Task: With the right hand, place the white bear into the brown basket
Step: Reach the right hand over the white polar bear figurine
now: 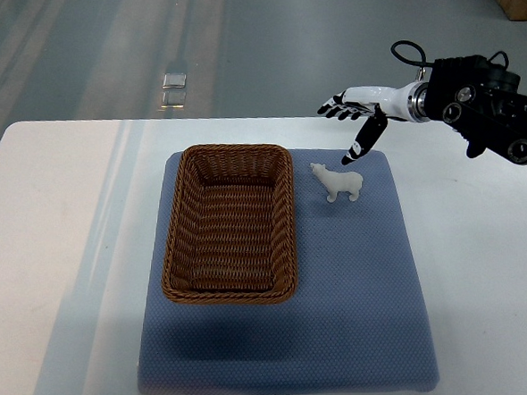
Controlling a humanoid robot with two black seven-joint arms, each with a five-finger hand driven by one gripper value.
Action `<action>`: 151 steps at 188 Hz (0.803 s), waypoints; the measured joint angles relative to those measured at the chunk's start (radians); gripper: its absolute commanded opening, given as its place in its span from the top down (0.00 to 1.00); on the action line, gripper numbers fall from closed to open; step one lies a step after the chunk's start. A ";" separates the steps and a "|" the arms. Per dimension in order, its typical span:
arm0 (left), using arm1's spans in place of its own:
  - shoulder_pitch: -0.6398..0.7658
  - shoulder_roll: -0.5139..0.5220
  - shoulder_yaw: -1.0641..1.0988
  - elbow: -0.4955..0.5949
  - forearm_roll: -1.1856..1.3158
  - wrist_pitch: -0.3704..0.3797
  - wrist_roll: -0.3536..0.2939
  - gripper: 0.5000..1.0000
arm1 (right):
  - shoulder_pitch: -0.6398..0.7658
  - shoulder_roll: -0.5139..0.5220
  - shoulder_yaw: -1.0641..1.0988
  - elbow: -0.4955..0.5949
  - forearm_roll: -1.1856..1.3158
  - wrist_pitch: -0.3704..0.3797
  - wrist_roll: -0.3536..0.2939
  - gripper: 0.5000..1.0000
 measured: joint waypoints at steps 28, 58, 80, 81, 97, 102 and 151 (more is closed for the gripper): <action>0.000 0.000 -0.001 0.000 0.000 -0.001 0.001 0.00 | 0.076 -0.009 -0.068 0.014 0.010 0.054 -0.076 0.15; 0.000 0.000 0.000 -0.001 0.000 -0.006 0.001 0.00 | 0.078 -0.004 -0.071 0.021 0.091 0.046 -0.085 0.15; 0.000 0.000 0.000 0.002 0.000 -0.006 0.001 0.00 | 0.062 0.006 -0.071 0.024 0.120 0.019 -0.085 0.16; 0.000 0.000 0.000 0.002 0.000 -0.006 0.001 0.00 | 0.061 0.006 -0.071 0.024 0.120 0.017 -0.085 0.16; 0.000 0.000 0.000 0.006 0.000 -0.006 0.002 0.00 | 0.040 0.017 -0.071 0.024 0.122 -0.015 -0.085 0.17; 0.000 0.000 0.000 0.007 0.000 -0.006 0.002 0.00 | 0.033 0.020 -0.071 0.024 0.122 -0.026 -0.085 0.17; 0.000 0.000 0.001 0.008 0.000 -0.006 0.002 0.00 | -0.038 0.056 -0.073 0.021 0.105 -0.118 -0.084 0.17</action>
